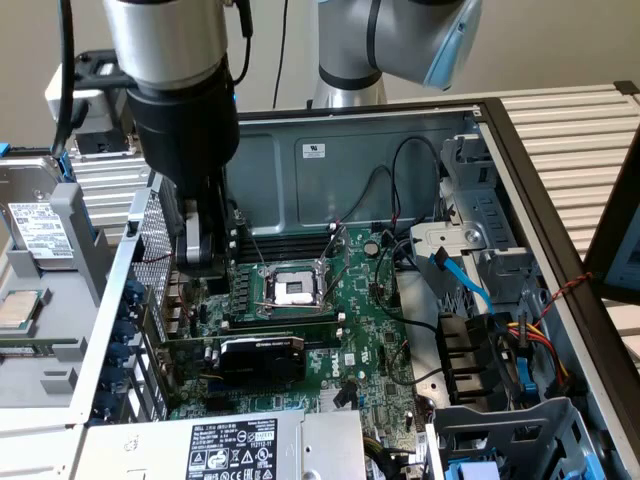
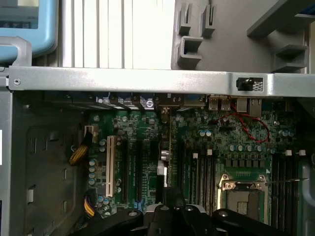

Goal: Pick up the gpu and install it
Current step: 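Press down on the gpu until it lock into place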

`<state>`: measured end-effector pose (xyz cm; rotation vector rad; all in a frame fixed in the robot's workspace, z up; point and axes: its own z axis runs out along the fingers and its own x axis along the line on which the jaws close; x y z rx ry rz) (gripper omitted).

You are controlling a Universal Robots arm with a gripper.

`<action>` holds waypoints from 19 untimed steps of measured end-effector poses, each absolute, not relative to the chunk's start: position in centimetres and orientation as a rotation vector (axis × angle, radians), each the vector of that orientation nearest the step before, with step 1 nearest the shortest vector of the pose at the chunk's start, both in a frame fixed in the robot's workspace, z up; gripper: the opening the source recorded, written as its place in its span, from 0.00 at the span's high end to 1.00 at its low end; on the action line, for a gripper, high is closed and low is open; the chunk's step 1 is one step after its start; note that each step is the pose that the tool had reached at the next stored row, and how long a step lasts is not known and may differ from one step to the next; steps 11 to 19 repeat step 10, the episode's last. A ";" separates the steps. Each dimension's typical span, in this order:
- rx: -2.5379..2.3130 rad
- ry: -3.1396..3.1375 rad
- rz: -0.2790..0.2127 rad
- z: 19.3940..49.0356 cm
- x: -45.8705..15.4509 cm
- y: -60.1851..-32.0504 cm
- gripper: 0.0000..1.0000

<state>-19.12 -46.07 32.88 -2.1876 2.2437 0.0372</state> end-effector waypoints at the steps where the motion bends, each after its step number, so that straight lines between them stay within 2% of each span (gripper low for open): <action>1: -2.188 2.244 0.039 33.0 -18.9 -46.1 0.89; 19: -2.189 2.245 0.040 33.0 -18.6 -46.1 0.89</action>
